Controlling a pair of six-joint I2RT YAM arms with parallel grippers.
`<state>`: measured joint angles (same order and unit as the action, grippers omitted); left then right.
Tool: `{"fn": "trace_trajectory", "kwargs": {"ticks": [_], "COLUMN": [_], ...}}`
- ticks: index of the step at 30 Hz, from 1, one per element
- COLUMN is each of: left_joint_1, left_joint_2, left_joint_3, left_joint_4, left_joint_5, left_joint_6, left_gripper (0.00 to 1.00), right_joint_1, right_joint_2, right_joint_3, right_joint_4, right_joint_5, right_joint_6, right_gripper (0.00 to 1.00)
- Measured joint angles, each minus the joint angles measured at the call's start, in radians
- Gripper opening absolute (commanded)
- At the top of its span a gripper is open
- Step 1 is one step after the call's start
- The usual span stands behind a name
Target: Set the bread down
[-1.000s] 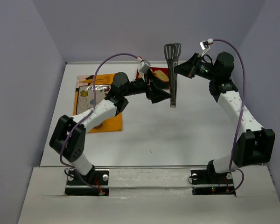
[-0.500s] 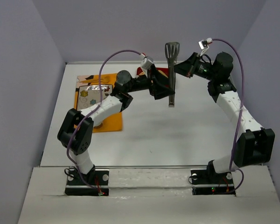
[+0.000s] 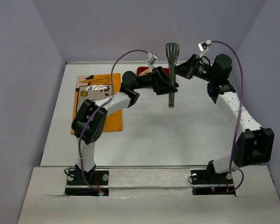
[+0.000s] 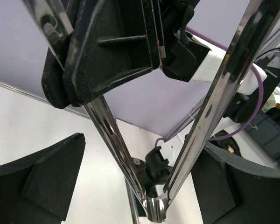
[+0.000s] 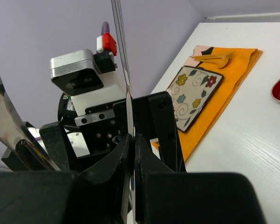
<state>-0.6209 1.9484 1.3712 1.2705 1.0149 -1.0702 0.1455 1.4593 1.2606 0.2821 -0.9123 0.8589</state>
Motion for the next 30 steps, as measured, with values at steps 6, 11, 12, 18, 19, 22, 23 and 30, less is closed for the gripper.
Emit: {"fn": "trace_trajectory", "kwargs": {"ticks": [6, 11, 12, 18, 19, 22, 23, 30], "left_joint_1": [0.0, 0.0, 0.0, 0.0, 0.0, 0.0, 0.0, 0.0], "left_joint_2": [0.016, 0.016, 0.014, -0.002, -0.005, -0.018, -0.022, -0.04], "left_joint_3": [0.011, 0.011, 0.011, 0.011, 0.011, 0.01, 0.009, 0.001], "left_joint_4": [0.02, 0.027, 0.026, 0.015, 0.015, 0.008, 0.008, 0.012], "left_joint_5": [0.018, 0.016, 0.016, 0.007, 0.006, 0.004, 0.004, 0.002], "left_joint_6": [-0.051, -0.025, -0.015, 0.023, 0.027, 0.036, 0.038, 0.04], "left_gripper": [0.9, 0.82, 0.82, 0.76, 0.73, 0.71, 0.68, 0.62], "right_joint_1": [0.0, 0.0, 0.0, 0.004, 0.006, 0.007, 0.008, 0.013], "right_joint_2": [0.0, 0.0, 0.0, -0.002, -0.002, -0.008, -0.014, -0.025], "right_joint_3": [-0.002, -0.023, -0.034, -0.066, -0.068, -0.071, -0.074, -0.08], "right_joint_4": [0.004, 0.02, 0.026, 0.054, 0.066, 0.093, 0.099, 0.167], "right_joint_5": [-0.001, -0.01, -0.012, -0.026, -0.026, -0.027, -0.026, -0.021], "right_joint_6": [-0.01, -0.009, -0.007, 0.018, 0.024, 0.038, 0.039, 0.071], "right_gripper": [0.07, 0.07, 0.07, 0.07, 0.07, 0.07, 0.07, 0.11]}}
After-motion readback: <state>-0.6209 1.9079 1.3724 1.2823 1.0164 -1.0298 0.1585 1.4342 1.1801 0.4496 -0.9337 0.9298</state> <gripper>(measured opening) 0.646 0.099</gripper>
